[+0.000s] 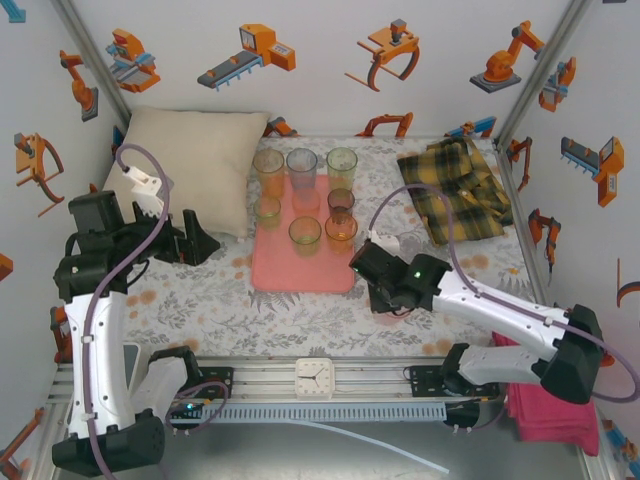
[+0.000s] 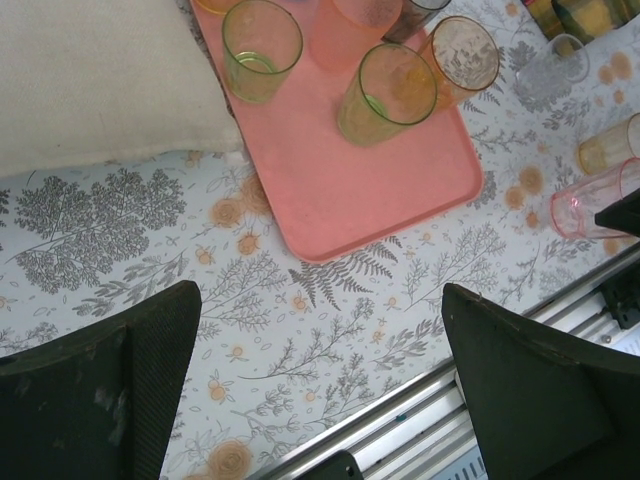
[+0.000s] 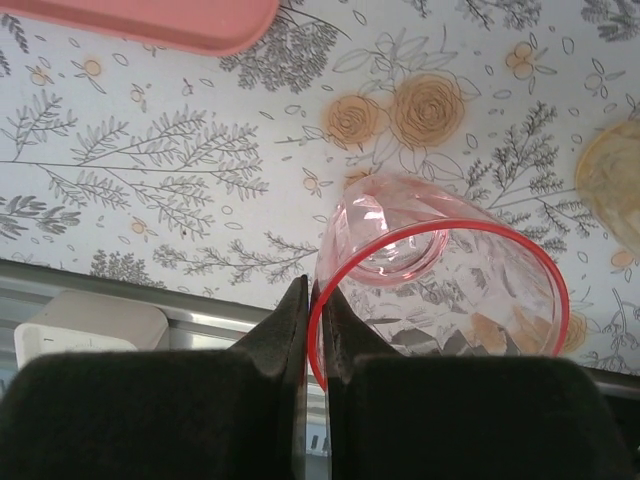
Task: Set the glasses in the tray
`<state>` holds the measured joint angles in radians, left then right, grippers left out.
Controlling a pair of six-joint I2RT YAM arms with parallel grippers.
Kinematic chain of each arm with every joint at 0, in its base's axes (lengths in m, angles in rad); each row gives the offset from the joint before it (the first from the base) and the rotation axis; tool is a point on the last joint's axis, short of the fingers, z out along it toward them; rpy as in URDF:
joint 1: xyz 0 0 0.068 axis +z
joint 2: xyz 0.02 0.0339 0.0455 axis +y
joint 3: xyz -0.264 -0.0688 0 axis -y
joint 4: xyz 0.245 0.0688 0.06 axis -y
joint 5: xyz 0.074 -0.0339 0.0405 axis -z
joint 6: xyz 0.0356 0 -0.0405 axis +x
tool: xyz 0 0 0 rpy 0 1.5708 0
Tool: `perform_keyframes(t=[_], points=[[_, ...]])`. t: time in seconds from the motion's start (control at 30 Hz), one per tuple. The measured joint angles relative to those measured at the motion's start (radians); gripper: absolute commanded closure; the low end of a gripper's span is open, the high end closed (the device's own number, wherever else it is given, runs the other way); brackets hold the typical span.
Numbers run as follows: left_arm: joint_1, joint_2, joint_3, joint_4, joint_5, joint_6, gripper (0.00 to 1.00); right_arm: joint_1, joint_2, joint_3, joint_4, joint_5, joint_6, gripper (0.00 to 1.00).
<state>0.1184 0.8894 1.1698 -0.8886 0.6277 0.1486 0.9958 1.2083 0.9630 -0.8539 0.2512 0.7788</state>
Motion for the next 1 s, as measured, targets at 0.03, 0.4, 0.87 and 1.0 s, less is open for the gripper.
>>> perform_keyframes(t=[0.03,0.4,0.87,1.0], points=[[0.0,0.0,-0.001,-0.002,-0.005,0.002,0.01,0.001,0.02,0.016,0.006,0.0,-0.011,0.96],[0.008,0.001,-0.002,-0.002,-0.011,0.003,0.01,0.02,0.278,0.28,0.09,-0.029,-0.129,0.96],[0.013,-0.011,-0.009,-0.013,-0.025,0.034,0.0,0.082,0.629,0.675,0.13,-0.099,-0.24,0.96],[0.013,-0.009,-0.009,-0.037,-0.029,0.064,0.0,0.087,0.704,0.761,0.138,-0.114,-0.257,0.96]])
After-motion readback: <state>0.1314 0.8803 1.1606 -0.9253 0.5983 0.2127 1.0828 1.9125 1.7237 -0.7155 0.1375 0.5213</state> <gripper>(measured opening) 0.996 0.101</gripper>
